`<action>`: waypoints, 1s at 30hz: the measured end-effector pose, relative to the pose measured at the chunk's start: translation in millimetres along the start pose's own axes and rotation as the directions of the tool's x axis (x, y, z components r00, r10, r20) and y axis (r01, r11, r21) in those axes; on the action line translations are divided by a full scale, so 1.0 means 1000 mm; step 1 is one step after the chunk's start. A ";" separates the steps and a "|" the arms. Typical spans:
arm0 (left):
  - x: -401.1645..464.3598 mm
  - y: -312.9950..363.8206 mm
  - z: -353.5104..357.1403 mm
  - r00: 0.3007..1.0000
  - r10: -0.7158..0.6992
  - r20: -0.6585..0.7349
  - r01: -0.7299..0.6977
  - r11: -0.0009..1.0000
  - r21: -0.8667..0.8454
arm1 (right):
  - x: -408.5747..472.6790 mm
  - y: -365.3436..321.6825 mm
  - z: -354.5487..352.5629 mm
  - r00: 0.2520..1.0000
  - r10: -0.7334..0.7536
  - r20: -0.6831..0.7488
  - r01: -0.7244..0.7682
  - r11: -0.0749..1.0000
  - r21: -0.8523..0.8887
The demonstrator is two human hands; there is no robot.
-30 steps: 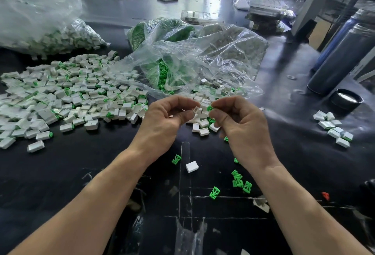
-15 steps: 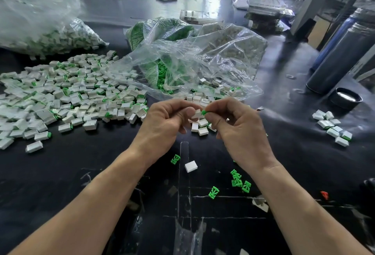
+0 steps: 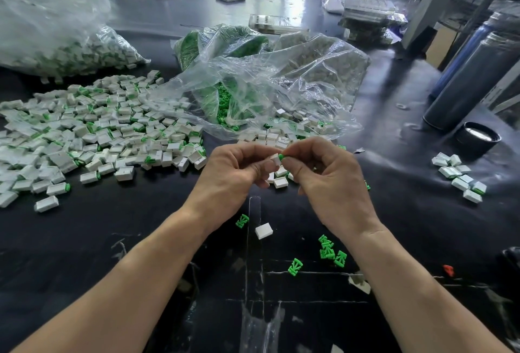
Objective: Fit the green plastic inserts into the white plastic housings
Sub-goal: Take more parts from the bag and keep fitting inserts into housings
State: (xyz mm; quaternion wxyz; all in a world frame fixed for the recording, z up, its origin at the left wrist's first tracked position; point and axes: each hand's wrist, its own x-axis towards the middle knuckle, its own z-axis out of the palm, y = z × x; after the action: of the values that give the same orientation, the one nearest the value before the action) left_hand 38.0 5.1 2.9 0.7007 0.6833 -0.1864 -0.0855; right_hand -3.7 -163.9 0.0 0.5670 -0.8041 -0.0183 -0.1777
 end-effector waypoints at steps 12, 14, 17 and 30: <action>0.001 0.000 0.002 0.997 -0.020 -0.075 0.011 0.992 -0.126 | -0.001 -0.006 0.002 0.996 0.078 0.044 -0.087 0.956 0.280; 0.000 -0.001 0.002 0.997 0.000 -0.083 -0.009 0.995 -0.102 | -0.003 -0.006 0.004 0.999 0.050 0.009 -0.051 0.977 0.209; 0.000 -0.002 0.002 0.994 0.039 -0.105 -0.040 0.999 -0.008 | -0.003 -0.005 0.005 0.999 0.027 -0.037 -0.025 0.999 0.039; -0.001 0.004 -0.003 0.989 0.138 -0.053 -0.107 0.916 0.386 | -0.007 -0.017 -0.002 0.988 -0.141 0.065 0.155 0.913 -0.378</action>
State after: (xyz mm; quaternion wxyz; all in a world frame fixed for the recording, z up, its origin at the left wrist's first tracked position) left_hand 37.3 8.8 6.8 0.5648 0.7966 -0.2140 0.0239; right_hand -14.7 -158.3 13.9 0.3841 -0.8984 -0.0546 -0.2057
